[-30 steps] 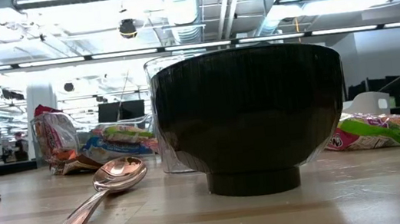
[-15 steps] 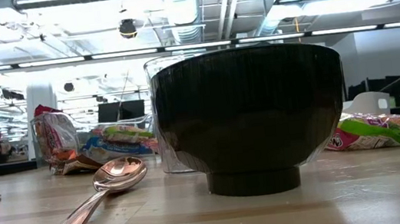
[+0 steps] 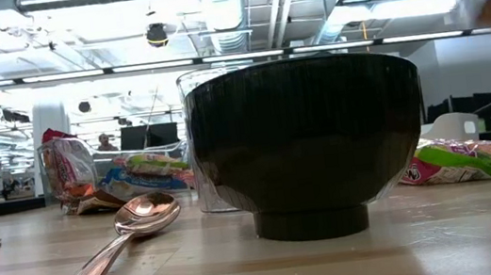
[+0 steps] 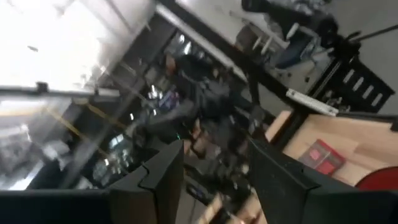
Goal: Pick & Place Food Item
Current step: Put the brown spice bottle into the bottom transparent bin
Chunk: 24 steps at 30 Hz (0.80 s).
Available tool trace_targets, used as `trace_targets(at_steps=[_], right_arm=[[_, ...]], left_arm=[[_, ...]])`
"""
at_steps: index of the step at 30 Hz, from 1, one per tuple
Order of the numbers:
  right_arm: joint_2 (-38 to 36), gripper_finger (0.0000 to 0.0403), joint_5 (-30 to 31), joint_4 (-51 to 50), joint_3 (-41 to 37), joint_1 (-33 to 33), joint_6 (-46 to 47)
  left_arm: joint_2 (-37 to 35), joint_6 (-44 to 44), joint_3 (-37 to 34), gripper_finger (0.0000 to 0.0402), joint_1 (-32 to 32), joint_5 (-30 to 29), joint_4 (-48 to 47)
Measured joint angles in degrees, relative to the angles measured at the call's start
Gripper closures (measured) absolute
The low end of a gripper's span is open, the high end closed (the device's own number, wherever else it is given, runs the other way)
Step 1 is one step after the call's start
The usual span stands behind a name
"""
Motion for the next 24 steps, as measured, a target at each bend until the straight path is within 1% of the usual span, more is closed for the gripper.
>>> trace_targets(at_steps=[2, 5, 8, 13, 16, 21, 24], right_arm=[[-2.43, 0.0238, 1.01, 2.76, 0.0, -0.73, -3.38], [-5.03, 0.0237, 1.47, 5.51, 0.0, -2.41, -8.31], [-6.27, 0.0237, 0.12, 7.21, 0.02, -4.67, -11.98], [-6.4, 0.0237, -4.56, 9.23, 0.0, -7.72, -15.94], [-6.06, 0.0237, -6.17, 11.5, 0.0, -8.61, -17.8], [-5.96, 0.0237, -7.18, 12.19, 0.0, -8.31, -18.51], [-5.95, 0.0236, -7.25, 12.28, 0.0, -7.71, -19.05]], left_arm=[[2.69, -1.87, 1.69, 0.0231, 1.94, 2.5, -2.0], [9.1, -2.85, 5.49, 0.0226, 4.01, 7.24, -3.12], [16.39, -2.17, 10.77, 0.0209, 4.56, 7.7, -3.21], [28.8, 2.93, 20.71, 0.0168, 5.26, 7.77, -5.47], [35.62, 5.25, 27.1, 0.0149, 6.18, 7.85, -7.42], [43.43, 8.0, 36.24, 0.0132, 8.19, 8.57, -10.95], [46.12, 7.96, 40.49, 0.013, 9.22, 11.63, -12.38]])
